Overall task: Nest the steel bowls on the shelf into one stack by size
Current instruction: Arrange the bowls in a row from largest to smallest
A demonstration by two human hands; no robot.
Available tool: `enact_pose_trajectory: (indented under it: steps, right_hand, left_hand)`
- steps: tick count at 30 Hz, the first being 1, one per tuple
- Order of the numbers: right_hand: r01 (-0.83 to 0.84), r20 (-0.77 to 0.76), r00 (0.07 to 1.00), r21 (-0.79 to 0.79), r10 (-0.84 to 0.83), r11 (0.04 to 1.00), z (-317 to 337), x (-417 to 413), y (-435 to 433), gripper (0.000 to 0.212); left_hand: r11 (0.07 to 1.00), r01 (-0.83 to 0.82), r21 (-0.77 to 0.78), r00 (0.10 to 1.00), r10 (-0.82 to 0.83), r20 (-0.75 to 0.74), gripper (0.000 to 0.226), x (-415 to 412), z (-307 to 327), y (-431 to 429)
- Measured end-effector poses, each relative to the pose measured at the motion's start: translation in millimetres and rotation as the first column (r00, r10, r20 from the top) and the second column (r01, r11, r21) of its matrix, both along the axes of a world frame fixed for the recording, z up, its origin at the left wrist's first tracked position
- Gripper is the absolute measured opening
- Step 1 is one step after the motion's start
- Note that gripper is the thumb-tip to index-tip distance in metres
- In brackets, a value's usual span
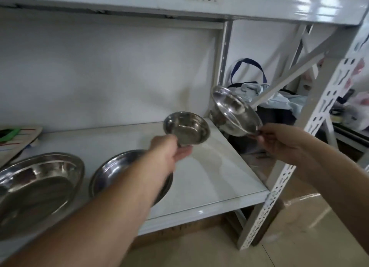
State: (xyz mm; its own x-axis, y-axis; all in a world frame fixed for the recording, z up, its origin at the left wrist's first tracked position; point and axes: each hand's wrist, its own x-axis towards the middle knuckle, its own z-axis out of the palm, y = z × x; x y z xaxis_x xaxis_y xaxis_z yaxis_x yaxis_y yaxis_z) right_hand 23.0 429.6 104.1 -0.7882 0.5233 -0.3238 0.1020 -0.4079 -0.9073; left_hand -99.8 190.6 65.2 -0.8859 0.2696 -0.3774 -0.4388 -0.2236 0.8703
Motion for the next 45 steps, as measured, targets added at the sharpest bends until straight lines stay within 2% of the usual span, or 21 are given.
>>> enact_pose_trajectory:
  steps: [3, 6, 12, 16, 19, 22, 25, 30, 33, 35, 38, 41, 45]
  right_hand:
    - [-0.059, -0.049, 0.997, -0.041, 0.057, 0.997, 14, 9, -8, 0.015]
    - [-0.053, -0.034, 0.998, -0.020, 0.053, 0.998, 15, 10, -11, 0.014]
    - [-0.026, 0.026, 0.999, 0.011, 0.026, 1.000, 0, 3, -8, 0.011]
    - [-0.034, 0.097, 0.995, 0.037, 0.030, 0.999, -17, -10, -21, 0.018]
    - [-0.020, 0.160, 0.987, 0.072, 0.008, 0.997, -35, -26, -41, 0.012]
    - [0.006, 0.226, 0.974, 0.052, -0.017, 0.999, -54, -36, -64, 0.003]
    - [0.007, 0.251, 0.968, -0.017, -0.002, 1.000, -73, -37, -83, 0.006]
    - [0.050, 0.251, 0.967, -0.039, -0.039, 0.998, -86, -34, -97, 0.019]
    - [0.062, 0.267, 0.962, -0.024, -0.053, 0.998, -89, -34, -102, 0.027]
    - [0.085, 0.261, 0.962, -0.020, -0.077, 0.996, -90, -32, -107, 0.026]
    - [0.123, 0.262, 0.959, -0.031, -0.111, 0.992, -91, -28, -116, 0.018]
    - [0.158, 0.276, 0.950, -0.028, -0.144, 0.987, -94, -30, -122, 0.015]
    - [0.206, 0.295, 0.937, -0.036, -0.187, 0.978, -98, -34, -130, 0.013]
  left_hand:
    - [1.000, -0.001, 0.020, 0.993, -0.001, 0.122, 0.035, 42, -32, 41]
    - [1.000, 0.012, 0.020, 0.974, -0.017, 0.224, 0.042, 70, -63, 77]
    - [0.999, -0.014, 0.032, 0.961, 0.004, 0.278, 0.032, 86, -87, 119]
    - [0.999, -0.011, 0.037, 0.964, 0.001, 0.266, 0.026, 93, -97, 134]
    - [0.998, 0.007, 0.056, 0.959, -0.022, 0.281, 0.027, 99, -99, 135]
    - [0.997, 0.001, 0.079, 0.953, -0.025, 0.300, 0.031, 106, -97, 119]
    - [0.989, -0.086, 0.119, 0.922, 0.034, 0.385, 0.018, 113, -96, 77]
    - [0.928, -0.368, 0.062, 0.864, 0.317, 0.392, 0.006, 120, -92, -34]
    - [0.846, -0.532, 0.037, 0.799, 0.488, 0.351, 0.013, 119, -89, -97]
    - [0.810, -0.586, 0.028, 0.771, 0.547, 0.327, 0.027, 112, -85, -127]
    - [0.833, -0.553, 0.012, 0.795, 0.523, 0.309, 0.036, 98, -80, -147]
    - [0.878, -0.478, 0.008, 0.846, 0.458, 0.273, 0.027, 90, -80, -147]
    - [0.880, -0.475, 0.013, 0.861, 0.462, 0.213, 0.013, 89, -84, -151]
